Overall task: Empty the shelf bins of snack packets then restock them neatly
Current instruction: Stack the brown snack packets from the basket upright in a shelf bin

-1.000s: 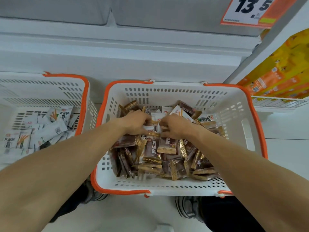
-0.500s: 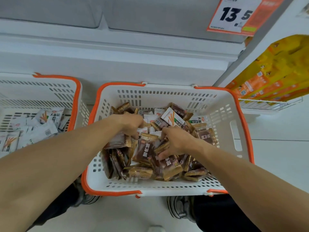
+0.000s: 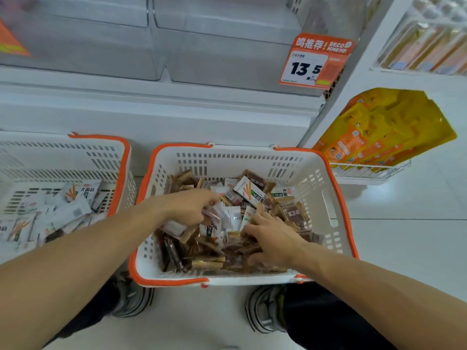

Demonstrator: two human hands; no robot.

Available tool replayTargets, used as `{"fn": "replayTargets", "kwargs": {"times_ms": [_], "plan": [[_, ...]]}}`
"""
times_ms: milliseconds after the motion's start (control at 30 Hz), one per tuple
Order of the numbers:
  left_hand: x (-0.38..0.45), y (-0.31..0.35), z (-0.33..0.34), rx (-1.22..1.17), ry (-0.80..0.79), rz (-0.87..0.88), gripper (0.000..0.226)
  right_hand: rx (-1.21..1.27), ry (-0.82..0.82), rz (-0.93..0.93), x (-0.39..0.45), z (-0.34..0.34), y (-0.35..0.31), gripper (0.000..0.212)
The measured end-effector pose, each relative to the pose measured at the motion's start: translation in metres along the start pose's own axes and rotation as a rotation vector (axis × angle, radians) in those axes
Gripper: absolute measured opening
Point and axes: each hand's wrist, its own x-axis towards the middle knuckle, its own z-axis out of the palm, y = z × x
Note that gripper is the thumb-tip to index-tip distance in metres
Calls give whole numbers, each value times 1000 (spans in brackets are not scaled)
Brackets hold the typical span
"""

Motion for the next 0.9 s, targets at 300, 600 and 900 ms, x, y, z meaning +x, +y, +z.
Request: {"fn": "replayTargets", "kwargs": {"times_ms": [300, 600, 900], "plan": [[-23, -3, 49, -220, 247, 73, 73, 160, -112, 142, -35, 10, 1, 45], [-14, -6, 73, -692, 247, -75, 38, 332, -252, 189, -5, -18, 22, 36], [-6, -19, 62, -809, 433, -152, 28, 336, 16, 152, 80, -10, 27, 51]]}}
